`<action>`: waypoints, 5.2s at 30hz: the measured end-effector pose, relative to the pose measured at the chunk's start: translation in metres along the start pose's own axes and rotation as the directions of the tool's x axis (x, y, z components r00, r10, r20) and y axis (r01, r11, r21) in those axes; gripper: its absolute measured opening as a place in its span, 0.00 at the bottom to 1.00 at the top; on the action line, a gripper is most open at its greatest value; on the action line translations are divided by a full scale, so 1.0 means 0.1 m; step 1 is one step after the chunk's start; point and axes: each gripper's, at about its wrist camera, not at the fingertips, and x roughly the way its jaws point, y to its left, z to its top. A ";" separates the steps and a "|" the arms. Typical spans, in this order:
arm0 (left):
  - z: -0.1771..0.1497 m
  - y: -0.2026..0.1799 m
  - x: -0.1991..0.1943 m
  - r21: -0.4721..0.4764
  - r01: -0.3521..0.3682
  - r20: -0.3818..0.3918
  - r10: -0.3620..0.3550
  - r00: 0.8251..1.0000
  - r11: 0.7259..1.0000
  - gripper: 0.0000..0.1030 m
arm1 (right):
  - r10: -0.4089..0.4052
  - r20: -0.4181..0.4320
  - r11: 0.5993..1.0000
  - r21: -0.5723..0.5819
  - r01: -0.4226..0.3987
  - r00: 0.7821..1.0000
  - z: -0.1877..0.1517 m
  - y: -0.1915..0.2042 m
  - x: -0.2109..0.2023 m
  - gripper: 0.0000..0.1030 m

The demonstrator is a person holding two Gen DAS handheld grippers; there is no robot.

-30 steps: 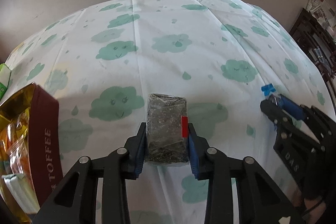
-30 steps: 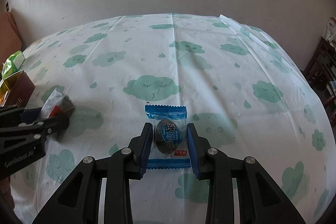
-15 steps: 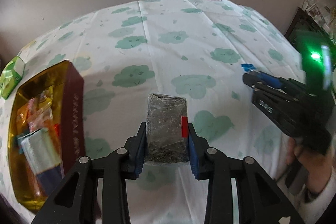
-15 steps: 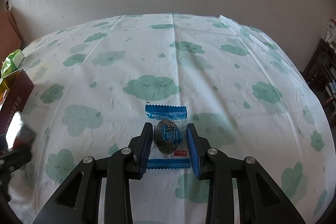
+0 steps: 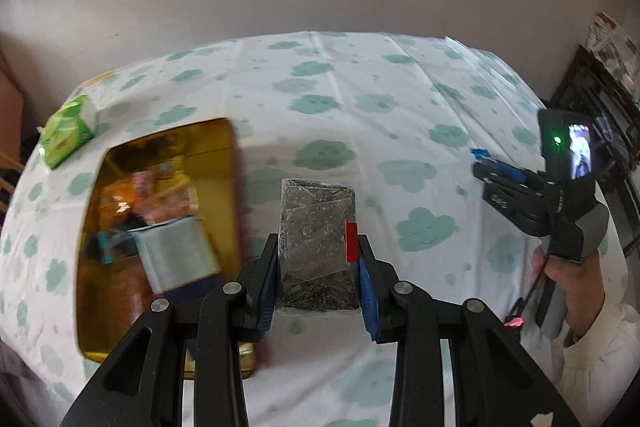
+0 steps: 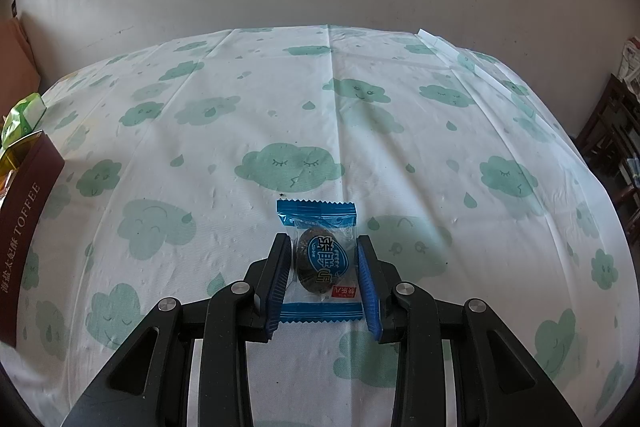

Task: Organize snacks
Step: 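Carry the dark snack bag into the tray and open the left gripper while the right holds its candy, then withdraw the left tool from the tray while the right gripper holds the round candy, then carry the round candy over the gold tray and open the right gripper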

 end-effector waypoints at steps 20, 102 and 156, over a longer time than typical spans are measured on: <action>-0.29 1.19 -0.04 -0.197 -0.154 -0.050 0.147 0.988 0.968 0.30 | -0.002 -0.001 1.000 -0.001 0.002 1.000 0.01 0.01 -0.01 0.33; -0.48 1.46 -0.07 -0.178 -0.218 -0.029 0.217 0.976 0.960 0.69 | -0.014 -0.013 0.999 0.028 0.014 1.000 0.00 -0.05 -0.03 0.32; -0.99 2.38 -0.29 -0.353 -0.297 -0.094 0.283 0.955 0.887 0.79 | 0.388 -0.110 0.869 -0.286 -0.403 0.915 -0.22 2.89 -0.98 0.32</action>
